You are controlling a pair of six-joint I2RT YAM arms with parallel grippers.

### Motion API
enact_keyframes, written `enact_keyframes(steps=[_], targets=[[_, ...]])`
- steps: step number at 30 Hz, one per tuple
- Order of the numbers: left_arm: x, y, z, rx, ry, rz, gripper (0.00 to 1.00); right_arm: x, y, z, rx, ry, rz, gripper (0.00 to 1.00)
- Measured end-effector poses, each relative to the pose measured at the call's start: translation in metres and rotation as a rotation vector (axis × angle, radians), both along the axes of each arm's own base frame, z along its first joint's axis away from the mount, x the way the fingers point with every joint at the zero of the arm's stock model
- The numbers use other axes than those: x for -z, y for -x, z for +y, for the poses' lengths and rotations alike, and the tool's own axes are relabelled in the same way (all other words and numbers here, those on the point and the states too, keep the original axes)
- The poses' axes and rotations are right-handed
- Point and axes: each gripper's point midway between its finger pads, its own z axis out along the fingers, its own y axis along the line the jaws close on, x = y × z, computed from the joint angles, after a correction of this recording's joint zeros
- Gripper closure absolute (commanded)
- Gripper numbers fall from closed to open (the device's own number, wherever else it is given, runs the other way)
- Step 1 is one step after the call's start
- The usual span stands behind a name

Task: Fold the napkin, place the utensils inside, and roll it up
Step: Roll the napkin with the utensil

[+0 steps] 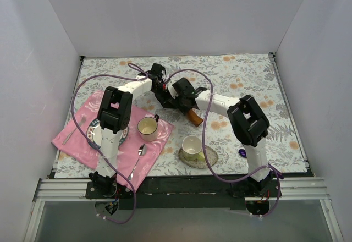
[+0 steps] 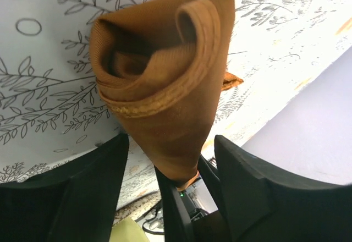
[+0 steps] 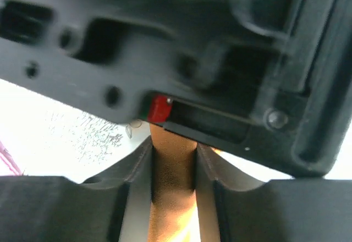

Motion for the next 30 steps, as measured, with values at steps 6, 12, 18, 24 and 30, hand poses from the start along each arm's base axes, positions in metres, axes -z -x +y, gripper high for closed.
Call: enact_keyframes(steps=[6,12,18,24,30], targets=[[-0.006,-0.008,0.004,-0.015,0.026,-0.016,0.26,0.001,-0.002,0.001,0.005,-0.085,0.063,0.71],[-0.009,-0.014,0.002,-0.021,0.040,-0.043,0.25,0.000,0.003,-0.001,0.035,-0.231,0.227,0.73],[-0.008,-0.014,0.000,-0.019,0.048,-0.053,0.24,0.001,0.007,-0.005,0.084,-0.444,0.440,0.72],[-0.007,-0.007,-0.009,0.007,0.035,-0.058,0.29,0.002,0.006,-0.008,0.096,-0.675,0.656,0.69],[-0.003,0.001,-0.020,0.047,-0.027,-0.067,0.46,0.002,0.007,-0.012,0.088,-0.850,0.848,0.67]])
